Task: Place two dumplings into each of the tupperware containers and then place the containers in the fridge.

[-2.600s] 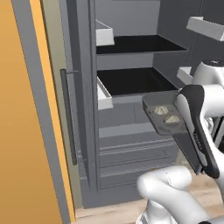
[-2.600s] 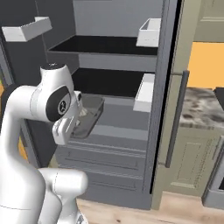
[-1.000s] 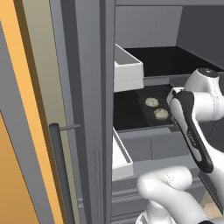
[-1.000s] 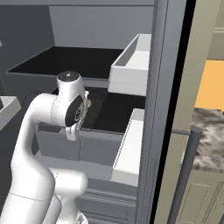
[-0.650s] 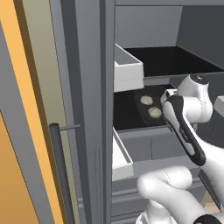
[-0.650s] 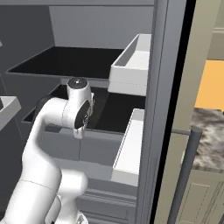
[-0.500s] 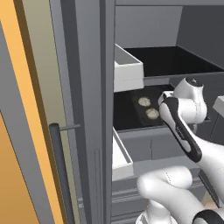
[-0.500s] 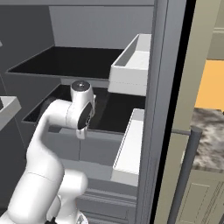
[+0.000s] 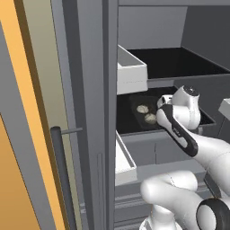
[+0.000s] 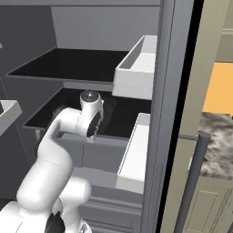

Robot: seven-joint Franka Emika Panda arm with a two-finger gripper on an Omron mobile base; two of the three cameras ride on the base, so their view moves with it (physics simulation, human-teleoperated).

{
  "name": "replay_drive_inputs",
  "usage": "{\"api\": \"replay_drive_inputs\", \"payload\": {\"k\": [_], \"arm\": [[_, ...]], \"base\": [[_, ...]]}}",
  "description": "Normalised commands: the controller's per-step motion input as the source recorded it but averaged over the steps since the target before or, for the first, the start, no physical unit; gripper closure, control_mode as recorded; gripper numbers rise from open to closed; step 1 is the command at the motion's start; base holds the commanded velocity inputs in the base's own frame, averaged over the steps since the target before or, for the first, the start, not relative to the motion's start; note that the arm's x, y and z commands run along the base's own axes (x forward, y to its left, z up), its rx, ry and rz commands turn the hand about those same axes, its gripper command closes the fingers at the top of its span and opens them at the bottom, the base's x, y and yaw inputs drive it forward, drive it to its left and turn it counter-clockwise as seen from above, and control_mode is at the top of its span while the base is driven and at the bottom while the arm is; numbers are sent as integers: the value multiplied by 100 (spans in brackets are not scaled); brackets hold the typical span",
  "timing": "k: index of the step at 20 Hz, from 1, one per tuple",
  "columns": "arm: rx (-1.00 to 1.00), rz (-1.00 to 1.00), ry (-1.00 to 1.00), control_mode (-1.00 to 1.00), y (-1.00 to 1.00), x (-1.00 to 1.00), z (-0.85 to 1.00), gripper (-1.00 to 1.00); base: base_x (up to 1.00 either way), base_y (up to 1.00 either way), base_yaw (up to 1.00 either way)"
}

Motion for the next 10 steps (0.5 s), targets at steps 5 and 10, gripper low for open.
{"api": "replay_drive_inputs", "payload": {"k": [5, 10], "arm": [[2, 0, 0, -100, 0, 61, -10, 100], [0, 0, 0, -100, 0, 11, -8, 100]], "base": [[0, 0, 0], [0, 0, 0]]}}
